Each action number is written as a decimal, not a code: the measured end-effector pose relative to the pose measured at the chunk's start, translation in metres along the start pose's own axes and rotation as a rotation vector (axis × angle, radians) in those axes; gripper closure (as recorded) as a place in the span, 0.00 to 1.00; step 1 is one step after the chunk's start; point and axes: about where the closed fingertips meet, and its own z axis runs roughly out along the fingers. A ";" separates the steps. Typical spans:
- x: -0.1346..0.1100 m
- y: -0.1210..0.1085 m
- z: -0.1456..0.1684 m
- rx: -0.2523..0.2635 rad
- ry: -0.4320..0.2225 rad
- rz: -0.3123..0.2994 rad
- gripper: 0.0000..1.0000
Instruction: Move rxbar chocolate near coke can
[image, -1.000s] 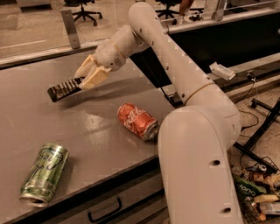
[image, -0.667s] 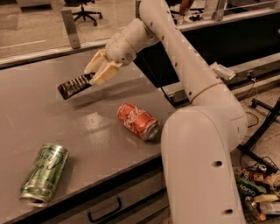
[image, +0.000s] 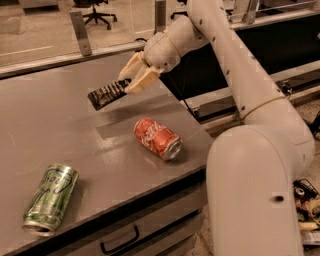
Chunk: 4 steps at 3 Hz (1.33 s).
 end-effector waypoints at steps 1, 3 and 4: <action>0.009 0.011 -0.014 -0.011 0.032 -0.006 0.84; 0.018 0.009 -0.020 -0.020 0.107 -0.058 0.37; 0.019 0.010 -0.018 -0.033 0.121 -0.082 0.13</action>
Offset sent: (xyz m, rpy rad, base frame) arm -0.0309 -0.0722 -0.0105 -0.2104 -0.0078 0.1676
